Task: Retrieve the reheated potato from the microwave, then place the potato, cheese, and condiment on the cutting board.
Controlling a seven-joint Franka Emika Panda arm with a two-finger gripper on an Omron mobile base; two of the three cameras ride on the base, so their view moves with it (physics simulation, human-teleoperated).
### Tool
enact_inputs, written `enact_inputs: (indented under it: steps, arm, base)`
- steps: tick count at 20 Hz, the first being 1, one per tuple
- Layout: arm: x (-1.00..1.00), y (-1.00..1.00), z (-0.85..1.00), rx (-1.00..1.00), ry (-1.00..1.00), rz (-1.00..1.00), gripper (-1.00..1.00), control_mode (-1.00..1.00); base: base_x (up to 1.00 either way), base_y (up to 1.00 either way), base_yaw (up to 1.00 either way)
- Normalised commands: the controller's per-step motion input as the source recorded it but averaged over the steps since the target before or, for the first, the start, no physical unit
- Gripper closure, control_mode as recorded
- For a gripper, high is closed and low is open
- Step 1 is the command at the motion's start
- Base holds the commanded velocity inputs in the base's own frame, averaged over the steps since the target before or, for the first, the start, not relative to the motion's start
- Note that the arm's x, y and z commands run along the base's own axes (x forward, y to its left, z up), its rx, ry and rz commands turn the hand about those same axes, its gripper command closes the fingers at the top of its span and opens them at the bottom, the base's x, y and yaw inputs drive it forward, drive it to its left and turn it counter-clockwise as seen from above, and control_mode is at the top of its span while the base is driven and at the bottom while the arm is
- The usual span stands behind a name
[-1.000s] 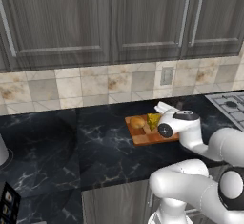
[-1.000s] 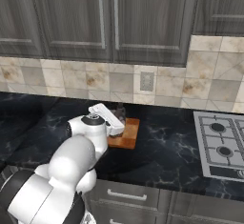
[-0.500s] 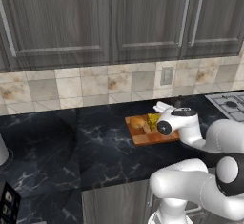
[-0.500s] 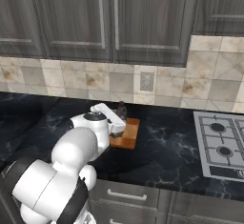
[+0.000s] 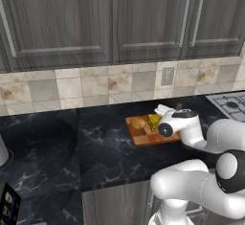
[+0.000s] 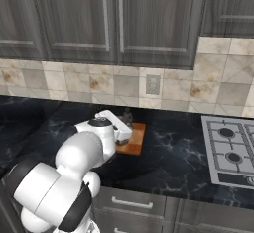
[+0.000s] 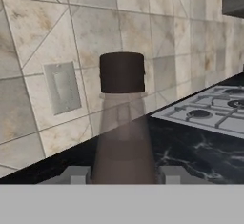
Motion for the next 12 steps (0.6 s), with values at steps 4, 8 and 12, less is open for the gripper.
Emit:
enact_inputs:
  steps: [4,8,12]
  arm:
    - [0.07,0.00,-0.19,0.00,-0.10,0.00,1.00,-1.00]
    - [0.01,0.00,-0.37,0.00,-0.08,0.00,1.00,-1.00]
    - [-0.03,0.00,-0.48,0.00,-0.07,0.00,1.00,-1.00]
  base:
    - [0.00,0.00,0.00]
    - [0.00,0.00,0.00]
    - [0.00,0.00,0.00]
